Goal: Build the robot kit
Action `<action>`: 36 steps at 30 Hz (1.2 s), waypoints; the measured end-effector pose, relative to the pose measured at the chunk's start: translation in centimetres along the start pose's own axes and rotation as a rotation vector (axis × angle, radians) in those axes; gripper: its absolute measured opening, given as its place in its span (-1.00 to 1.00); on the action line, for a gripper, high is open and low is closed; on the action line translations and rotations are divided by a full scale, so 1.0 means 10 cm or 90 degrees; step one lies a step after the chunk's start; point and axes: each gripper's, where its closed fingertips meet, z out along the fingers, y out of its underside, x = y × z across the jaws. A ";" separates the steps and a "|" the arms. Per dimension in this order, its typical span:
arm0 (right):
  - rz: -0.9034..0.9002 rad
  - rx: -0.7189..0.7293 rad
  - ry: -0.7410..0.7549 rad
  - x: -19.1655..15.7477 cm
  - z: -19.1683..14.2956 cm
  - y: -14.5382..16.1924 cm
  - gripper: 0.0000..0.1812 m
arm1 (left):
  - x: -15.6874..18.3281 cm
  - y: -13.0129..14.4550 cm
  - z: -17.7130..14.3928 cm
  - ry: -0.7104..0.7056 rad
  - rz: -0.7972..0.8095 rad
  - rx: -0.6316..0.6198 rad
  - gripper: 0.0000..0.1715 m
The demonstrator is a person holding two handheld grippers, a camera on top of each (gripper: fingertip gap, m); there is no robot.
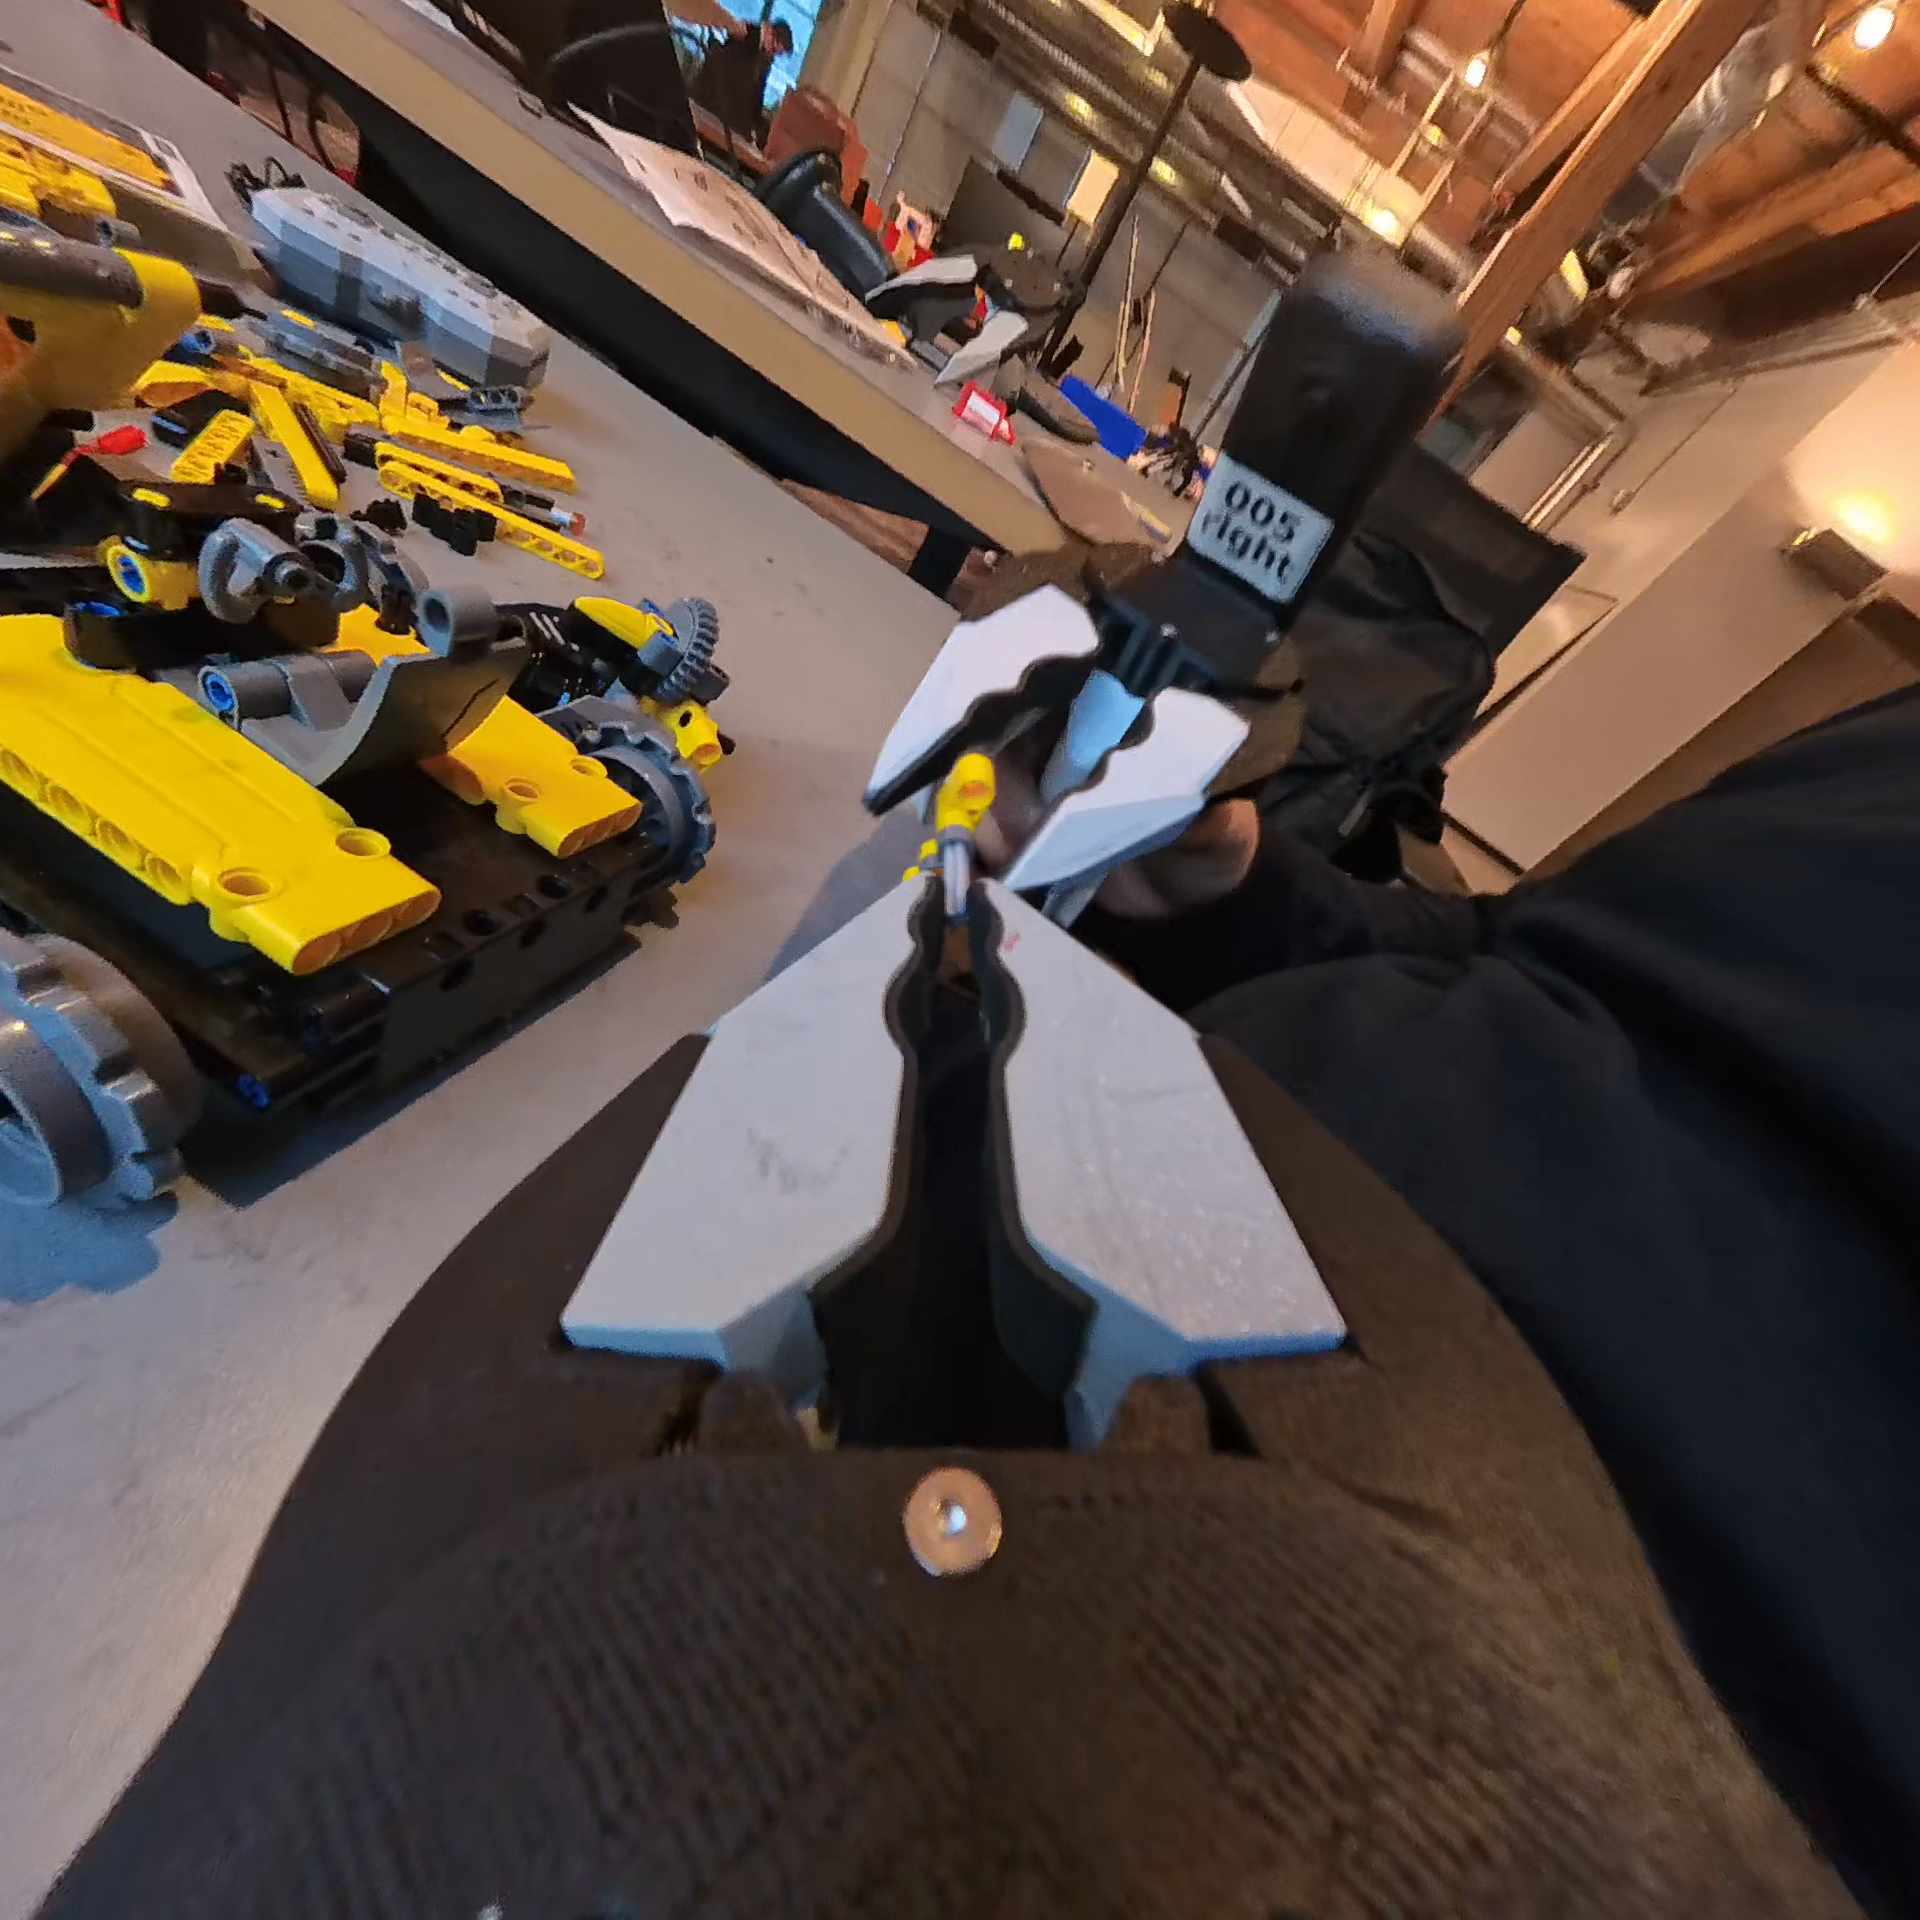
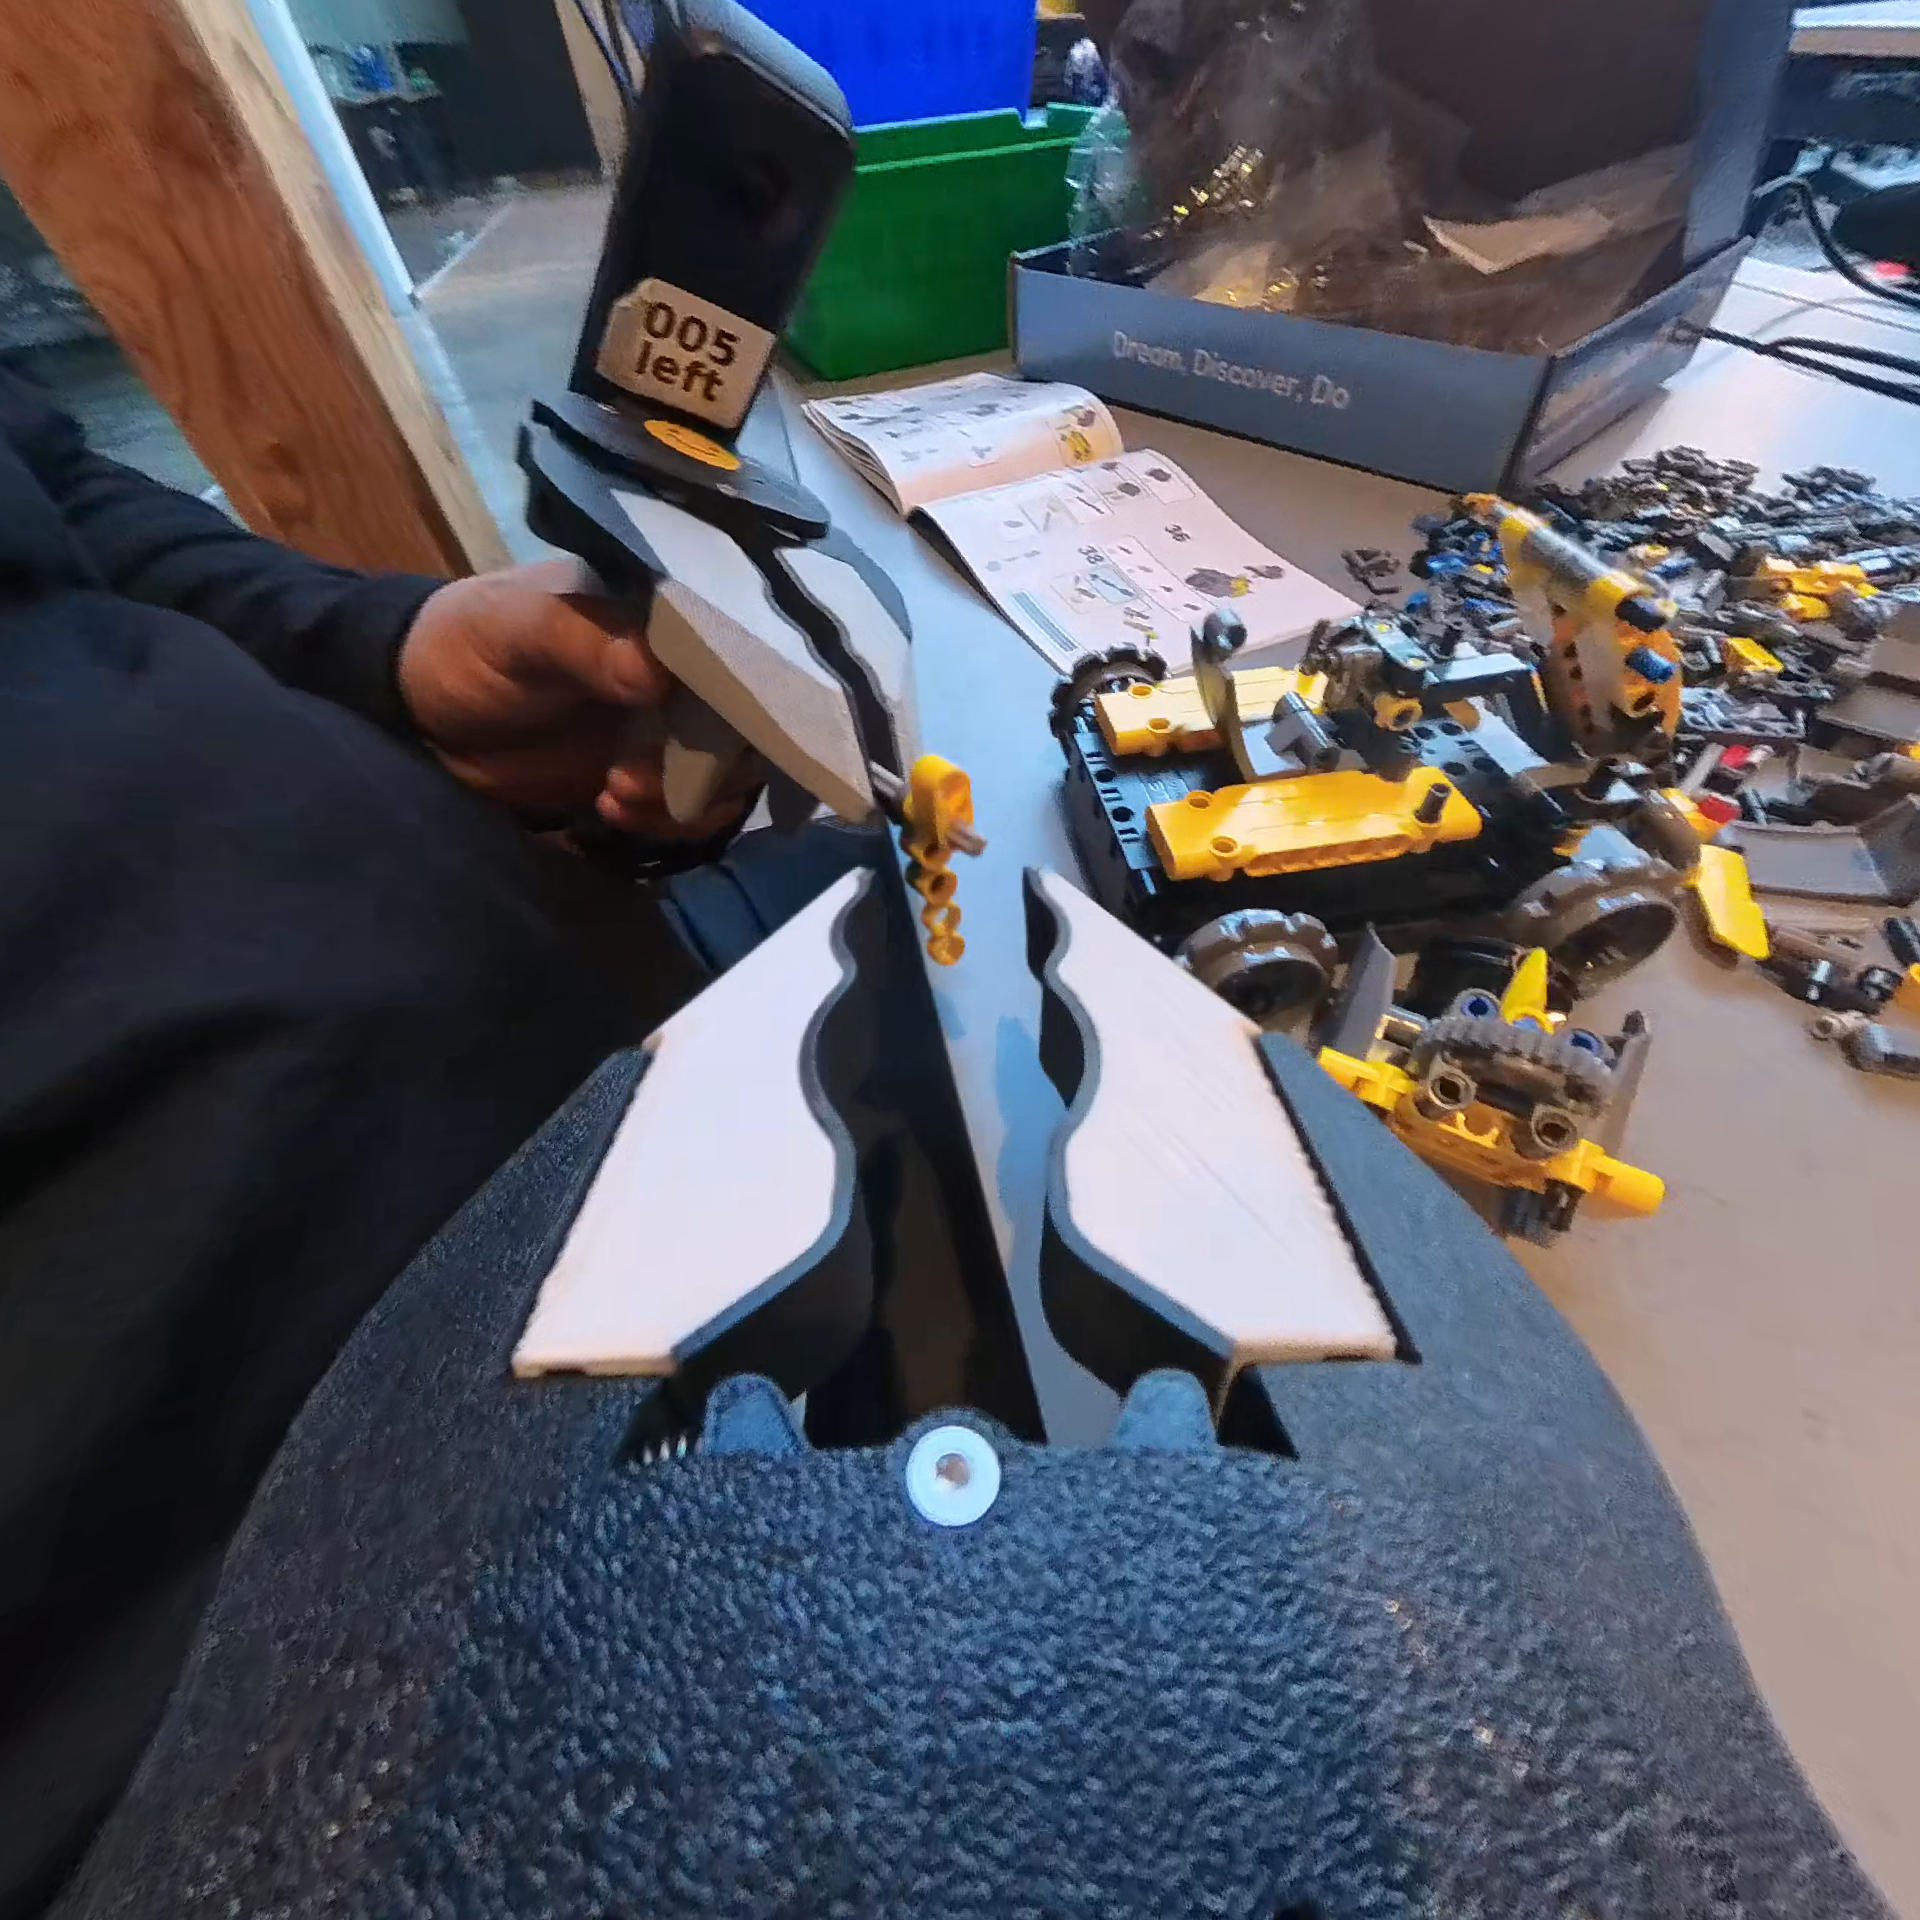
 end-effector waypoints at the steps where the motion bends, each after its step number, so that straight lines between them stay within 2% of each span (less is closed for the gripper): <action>1: -0.007 0.000 -0.006 -0.02 -0.01 -0.01 -0.69 | 0.01 0.03 -0.02 -0.003 0.015 -0.013 -0.99; 5: -0.045 -0.026 -0.054 -0.18 0.00 0.01 -0.68 | 0.01 0.13 -0.17 -0.046 0.111 -0.061 -0.99; 10: -0.080 -0.035 -0.057 -0.23 0.15 -0.01 -0.54 | -0.05 0.18 -0.43 -0.097 0.181 -0.077 -0.98; 15: -0.091 -0.054 -0.071 -0.26 0.38 0.04 -0.54 | 0.02 0.20 -0.51 -0.041 0.136 -0.078 -0.98; 21: -0.127 -0.067 -0.100 -0.37 0.54 0.02 -0.45 | -0.03 0.22 -0.58 -0.026 0.100 -0.093 -0.99; 28: -0.103 -0.100 -0.113 -0.36 0.69 0.05 -0.54 | -0.11 0.23 -0.62 -0.020 0.051 -0.091 -0.99; 31: -0.064 -0.109 -0.109 -0.30 0.71 0.05 -0.57 | -0.25 0.18 -0.68 -0.044 -0.008 -0.067 -0.99; 36: -0.015 -0.083 -0.121 -0.26 0.68 -0.02 -0.56 | -0.30 0.03 -0.80 0.007 -0.132 0.010 -0.99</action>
